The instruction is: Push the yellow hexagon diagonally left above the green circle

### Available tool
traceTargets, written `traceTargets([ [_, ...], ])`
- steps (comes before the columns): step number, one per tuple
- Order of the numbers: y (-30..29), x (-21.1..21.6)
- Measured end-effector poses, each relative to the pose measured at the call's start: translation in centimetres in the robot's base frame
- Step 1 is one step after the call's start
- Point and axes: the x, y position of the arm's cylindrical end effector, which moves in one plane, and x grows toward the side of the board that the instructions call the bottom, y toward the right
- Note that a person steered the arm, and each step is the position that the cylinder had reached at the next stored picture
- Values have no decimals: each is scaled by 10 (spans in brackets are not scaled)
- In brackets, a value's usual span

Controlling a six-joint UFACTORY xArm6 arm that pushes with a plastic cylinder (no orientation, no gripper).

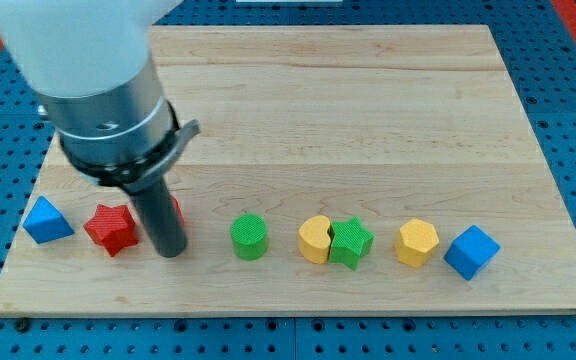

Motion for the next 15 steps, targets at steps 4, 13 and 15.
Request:
traceTargets([
  [4, 120, -63],
  [13, 210, -4],
  [15, 205, -50],
])
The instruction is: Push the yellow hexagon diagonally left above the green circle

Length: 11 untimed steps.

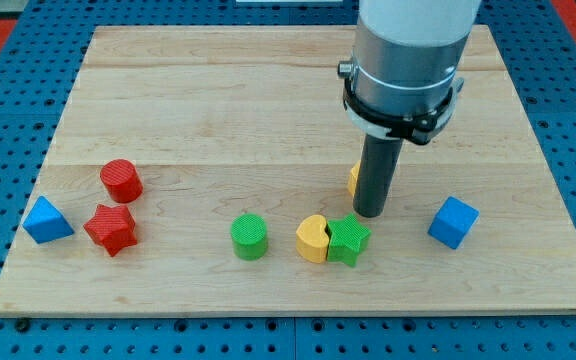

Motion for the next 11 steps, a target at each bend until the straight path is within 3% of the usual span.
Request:
traceTargets([
  [1, 36, -14],
  [2, -4, -29],
  [3, -106, -49],
  [5, -83, -61],
  [6, -74, -93],
  [7, -160, -95],
  [8, -184, -99],
  [9, -127, -68],
  [10, -129, -25],
  [11, -165, -56],
])
